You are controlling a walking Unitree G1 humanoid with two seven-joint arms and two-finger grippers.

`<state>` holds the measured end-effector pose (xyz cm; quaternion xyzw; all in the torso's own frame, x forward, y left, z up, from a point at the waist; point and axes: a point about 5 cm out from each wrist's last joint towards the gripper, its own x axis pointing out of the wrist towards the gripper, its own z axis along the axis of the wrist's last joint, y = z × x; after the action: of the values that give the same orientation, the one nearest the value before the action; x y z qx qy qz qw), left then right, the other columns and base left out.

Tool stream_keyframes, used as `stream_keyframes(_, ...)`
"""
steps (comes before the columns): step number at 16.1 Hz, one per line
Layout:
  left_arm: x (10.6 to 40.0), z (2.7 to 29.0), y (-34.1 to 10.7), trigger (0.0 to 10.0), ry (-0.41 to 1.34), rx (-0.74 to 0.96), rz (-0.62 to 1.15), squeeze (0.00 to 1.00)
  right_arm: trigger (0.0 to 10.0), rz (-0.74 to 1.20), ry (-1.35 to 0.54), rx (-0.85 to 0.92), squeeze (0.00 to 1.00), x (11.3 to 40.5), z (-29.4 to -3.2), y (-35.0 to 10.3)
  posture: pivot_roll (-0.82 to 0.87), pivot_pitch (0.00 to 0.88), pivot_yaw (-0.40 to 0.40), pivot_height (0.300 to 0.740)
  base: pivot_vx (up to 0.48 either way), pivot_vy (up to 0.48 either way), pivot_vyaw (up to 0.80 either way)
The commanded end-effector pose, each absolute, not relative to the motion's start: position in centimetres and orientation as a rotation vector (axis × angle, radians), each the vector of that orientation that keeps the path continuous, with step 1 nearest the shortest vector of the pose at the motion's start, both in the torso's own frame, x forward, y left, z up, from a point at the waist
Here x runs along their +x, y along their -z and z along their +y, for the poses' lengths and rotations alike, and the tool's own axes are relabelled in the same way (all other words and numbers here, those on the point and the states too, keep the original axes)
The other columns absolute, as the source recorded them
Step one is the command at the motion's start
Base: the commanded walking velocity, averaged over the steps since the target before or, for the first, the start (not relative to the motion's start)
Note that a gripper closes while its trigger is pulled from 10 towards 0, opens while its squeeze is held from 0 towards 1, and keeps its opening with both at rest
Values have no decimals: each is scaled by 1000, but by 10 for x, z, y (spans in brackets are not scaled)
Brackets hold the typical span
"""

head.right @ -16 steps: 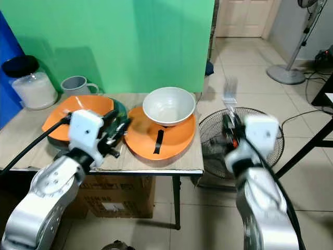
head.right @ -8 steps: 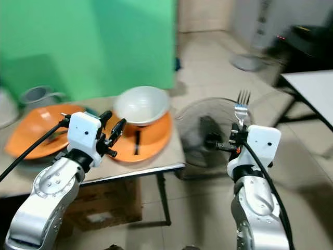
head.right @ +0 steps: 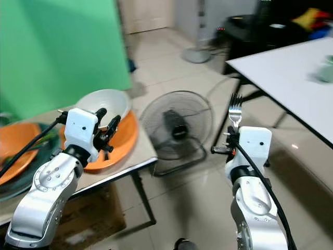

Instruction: Setting the table

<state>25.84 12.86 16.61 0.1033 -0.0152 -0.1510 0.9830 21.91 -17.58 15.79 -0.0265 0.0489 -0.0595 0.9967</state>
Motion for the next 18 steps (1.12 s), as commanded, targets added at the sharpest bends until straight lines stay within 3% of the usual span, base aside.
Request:
stream_keyframes(1,258,132,-170,10000,290,208,-49,0,10000,104,87,-35,0,220,-170,-159,33,0,54,740,0,0,-800)
stream_keyframes(13,261,137,-169,10000,252,177,-45,0,10000,147,56,-16,0,229,-164,-159,38,0,46,740,0,0,-800)
stream_keyframes(18,263,140,-170,10000,257,167,-42,0,10000,151,53,58,0,233,-162,-160,37,0,49,740,296,0,0)
